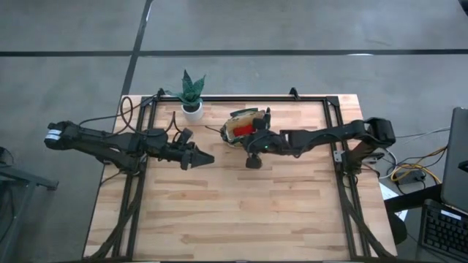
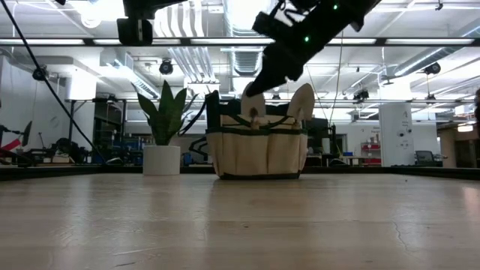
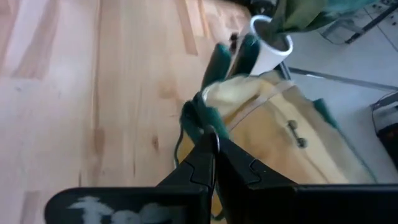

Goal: Pick & Place Garden tools in Gardening bag
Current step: Put the brown trowel into the white bag

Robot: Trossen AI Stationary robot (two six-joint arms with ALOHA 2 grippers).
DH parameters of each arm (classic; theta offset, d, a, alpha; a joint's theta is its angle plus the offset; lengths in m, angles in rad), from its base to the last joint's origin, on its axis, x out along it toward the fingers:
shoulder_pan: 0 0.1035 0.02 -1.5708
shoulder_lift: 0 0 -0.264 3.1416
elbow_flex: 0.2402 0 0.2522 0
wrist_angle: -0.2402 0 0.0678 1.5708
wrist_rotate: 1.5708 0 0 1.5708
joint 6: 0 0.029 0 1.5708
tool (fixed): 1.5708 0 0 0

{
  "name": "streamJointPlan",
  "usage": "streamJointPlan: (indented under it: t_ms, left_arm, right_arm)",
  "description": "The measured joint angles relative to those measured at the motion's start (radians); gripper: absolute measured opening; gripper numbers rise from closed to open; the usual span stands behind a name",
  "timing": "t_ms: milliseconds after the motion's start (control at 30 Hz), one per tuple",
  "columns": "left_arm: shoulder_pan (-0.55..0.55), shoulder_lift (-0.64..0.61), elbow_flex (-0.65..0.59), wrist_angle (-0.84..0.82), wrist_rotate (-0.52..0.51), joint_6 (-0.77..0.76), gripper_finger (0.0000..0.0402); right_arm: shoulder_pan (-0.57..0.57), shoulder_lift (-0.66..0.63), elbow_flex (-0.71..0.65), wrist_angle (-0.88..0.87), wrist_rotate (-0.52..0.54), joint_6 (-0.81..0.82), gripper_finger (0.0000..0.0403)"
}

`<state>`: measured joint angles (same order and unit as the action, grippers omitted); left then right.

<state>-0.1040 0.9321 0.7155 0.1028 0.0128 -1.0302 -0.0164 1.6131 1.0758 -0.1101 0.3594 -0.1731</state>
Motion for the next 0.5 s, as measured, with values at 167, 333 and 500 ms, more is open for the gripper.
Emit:
streamJointPlan:
  t_ms: [167, 333, 500]
  left_arm:
    - [0.000, 0.000, 0.000, 0.000, 0.000, 0.000, 0.0182]
    - [0.000, 0.000, 0.000, -0.014, 0.000, 0.001, 0.0182]
    - [0.000, 0.001, 0.000, -0.015, 0.000, 0.014, 0.0182]
  right_arm:
    - [-0.003, 0.045, 0.016, -0.003, 0.007, 0.059, 0.0008]
    - [-0.004, 0.051, 0.043, -0.020, 0.006, 0.109, 0.0009]
    - [-0.005, 0.024, 0.101, -0.089, -0.001, 0.144, 0.0013]
